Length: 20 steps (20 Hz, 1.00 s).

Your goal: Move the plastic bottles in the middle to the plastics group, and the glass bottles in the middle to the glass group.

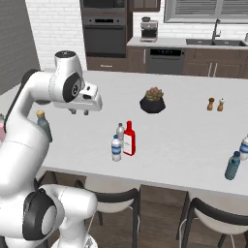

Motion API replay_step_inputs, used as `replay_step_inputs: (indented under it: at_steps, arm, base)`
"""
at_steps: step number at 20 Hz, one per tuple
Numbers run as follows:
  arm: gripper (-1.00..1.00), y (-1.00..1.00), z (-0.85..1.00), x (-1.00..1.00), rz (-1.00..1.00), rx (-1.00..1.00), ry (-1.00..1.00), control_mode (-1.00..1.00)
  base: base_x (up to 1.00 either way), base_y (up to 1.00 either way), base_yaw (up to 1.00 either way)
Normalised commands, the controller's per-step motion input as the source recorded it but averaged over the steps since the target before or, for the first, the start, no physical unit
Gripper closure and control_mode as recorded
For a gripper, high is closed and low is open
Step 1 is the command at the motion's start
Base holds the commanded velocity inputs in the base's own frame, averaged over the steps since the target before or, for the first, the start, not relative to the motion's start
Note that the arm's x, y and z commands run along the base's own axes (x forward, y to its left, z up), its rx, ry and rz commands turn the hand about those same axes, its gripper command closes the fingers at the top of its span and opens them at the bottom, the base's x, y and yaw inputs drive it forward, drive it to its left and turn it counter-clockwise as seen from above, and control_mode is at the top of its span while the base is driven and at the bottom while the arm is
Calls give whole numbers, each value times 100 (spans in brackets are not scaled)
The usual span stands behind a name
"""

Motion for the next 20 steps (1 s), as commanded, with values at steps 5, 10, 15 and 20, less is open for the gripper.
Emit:
replay_step_inputs:
  at_steps: [5, 10, 15, 20]
  arm:
    - [-100, -3, -4, -10, -2, 0, 0, -100]
    - [-100, -43, -1, -50, -12, 0, 5, -100]
    - [-100, -74, 0, -31, -22, 0, 12, -100]
    - [-100, -57, -12, 3, -14, 0, 7, -100]
  base:
    - [0, 0, 0]
    - [0, 0, 0]
    - [0, 0, 0]
    - [0, 0, 0]
